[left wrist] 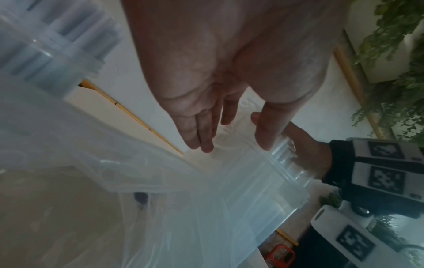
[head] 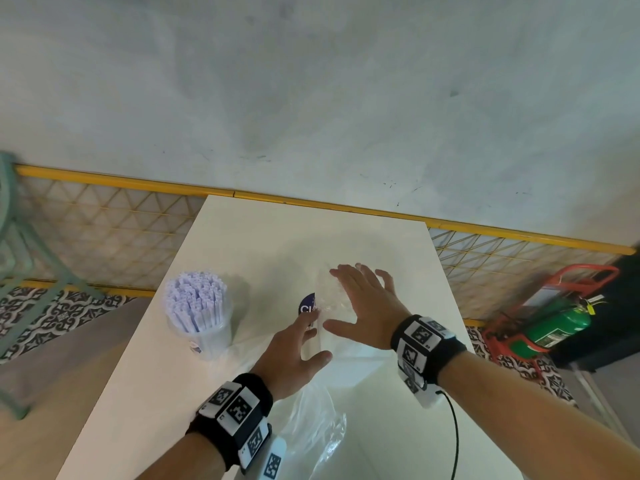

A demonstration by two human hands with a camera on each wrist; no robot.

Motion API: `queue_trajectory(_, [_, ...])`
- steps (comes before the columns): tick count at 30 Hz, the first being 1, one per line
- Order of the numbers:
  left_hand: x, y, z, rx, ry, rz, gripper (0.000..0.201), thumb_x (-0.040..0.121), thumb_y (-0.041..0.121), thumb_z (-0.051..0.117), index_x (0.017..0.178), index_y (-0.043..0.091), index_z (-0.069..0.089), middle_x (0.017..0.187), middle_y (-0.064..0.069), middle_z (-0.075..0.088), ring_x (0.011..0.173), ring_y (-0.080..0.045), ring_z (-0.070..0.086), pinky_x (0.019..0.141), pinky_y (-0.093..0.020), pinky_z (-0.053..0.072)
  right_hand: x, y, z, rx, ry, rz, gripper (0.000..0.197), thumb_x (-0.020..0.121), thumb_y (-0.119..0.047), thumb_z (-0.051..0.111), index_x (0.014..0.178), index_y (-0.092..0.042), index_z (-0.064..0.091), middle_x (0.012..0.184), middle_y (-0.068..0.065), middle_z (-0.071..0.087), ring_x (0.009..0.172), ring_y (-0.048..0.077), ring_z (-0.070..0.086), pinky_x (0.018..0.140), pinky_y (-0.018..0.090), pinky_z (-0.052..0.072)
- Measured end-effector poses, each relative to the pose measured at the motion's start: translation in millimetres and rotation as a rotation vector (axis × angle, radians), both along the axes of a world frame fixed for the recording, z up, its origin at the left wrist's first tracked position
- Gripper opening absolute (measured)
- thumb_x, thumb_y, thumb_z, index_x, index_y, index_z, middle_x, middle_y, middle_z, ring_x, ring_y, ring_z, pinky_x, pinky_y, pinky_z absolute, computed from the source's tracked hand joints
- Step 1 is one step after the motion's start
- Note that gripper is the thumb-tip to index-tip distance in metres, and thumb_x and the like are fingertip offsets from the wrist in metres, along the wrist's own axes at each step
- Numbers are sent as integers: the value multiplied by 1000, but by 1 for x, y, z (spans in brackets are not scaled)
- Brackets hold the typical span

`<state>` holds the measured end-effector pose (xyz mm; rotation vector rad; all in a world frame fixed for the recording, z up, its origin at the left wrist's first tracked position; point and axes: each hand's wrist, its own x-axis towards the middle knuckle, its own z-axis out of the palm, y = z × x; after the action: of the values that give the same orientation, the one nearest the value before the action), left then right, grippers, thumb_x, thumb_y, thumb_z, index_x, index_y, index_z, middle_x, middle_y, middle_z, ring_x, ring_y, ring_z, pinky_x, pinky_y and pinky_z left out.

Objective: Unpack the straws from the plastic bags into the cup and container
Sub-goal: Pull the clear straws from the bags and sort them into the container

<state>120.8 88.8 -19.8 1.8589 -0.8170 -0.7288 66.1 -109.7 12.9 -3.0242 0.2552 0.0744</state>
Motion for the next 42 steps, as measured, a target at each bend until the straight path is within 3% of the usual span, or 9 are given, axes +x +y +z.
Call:
queue_trajectory(3, [0,0,0,-3,-2,2,74,84,28,69,147,24,30,149,11,41,128,0,45,111,-30,38,-3,3,-5,38,-75,-23,89,75,-81,42,144,-26,28,150,-7,34,146,26,23,120,51,7])
queue_trajectory(7, [0,1,-1,8,5,-4,74,84,30,69,146,24,31,149,10,42,130,-1,46,112,-32,39,-7,-2,13,105,-6,20,99,70,-89,42,148,-30,21,164,-11,-8,150,24,-17,117,54,-8])
queue_trajectory(10, [0,1,-3,6,10,0,76,78,40,66,145,25,33,147,10,46,129,0,47,112,-33,39,-21,3,18,57,-22,62,102,74,-90,36,153,-32,8,161,-13,-22,147,24,-26,114,54,-10])
queue_trajectory(16, [-2,-1,-2,13,25,6,72,86,27,68,147,26,31,147,14,42,129,1,44,113,-32,36,-23,11,-12,50,-175,-45,75,91,-73,27,152,-31,21,162,-14,18,152,20,6,118,53,15])
queue_trajectory(22, [-4,-1,1,18,45,28,68,89,20,67,145,32,30,135,24,38,121,7,41,109,-25,35,-8,25,-13,4,-307,-133,58,88,-73,33,124,-32,50,132,-16,51,138,21,37,104,52,26])
queue_trajectory(26, [-5,0,-2,14,24,27,62,89,22,67,135,43,31,127,38,38,115,15,42,105,-17,35,-6,16,-7,56,-259,-107,64,84,-81,26,125,-35,47,141,-21,40,148,21,16,107,58,15])
queue_trajectory(29, [-4,0,-7,7,29,33,64,89,23,67,143,32,35,140,26,42,117,19,43,107,-18,35,-4,3,-7,67,-176,-76,82,78,-87,21,144,-39,28,161,-13,11,152,26,-3,113,62,9])
queue_trajectory(35, [-7,-1,-4,25,40,47,64,90,21,66,142,34,31,132,34,36,107,29,38,89,1,36,3,3,-10,64,-231,-128,79,80,-81,32,138,-28,41,134,-7,50,131,18,41,107,51,32])
queue_trajectory(42, [-11,0,-4,26,37,78,52,91,22,64,132,38,36,126,34,42,105,27,42,83,3,37,-17,6,-6,79,-126,3,110,67,-94,33,152,-27,18,159,-3,17,149,27,12,116,59,18])
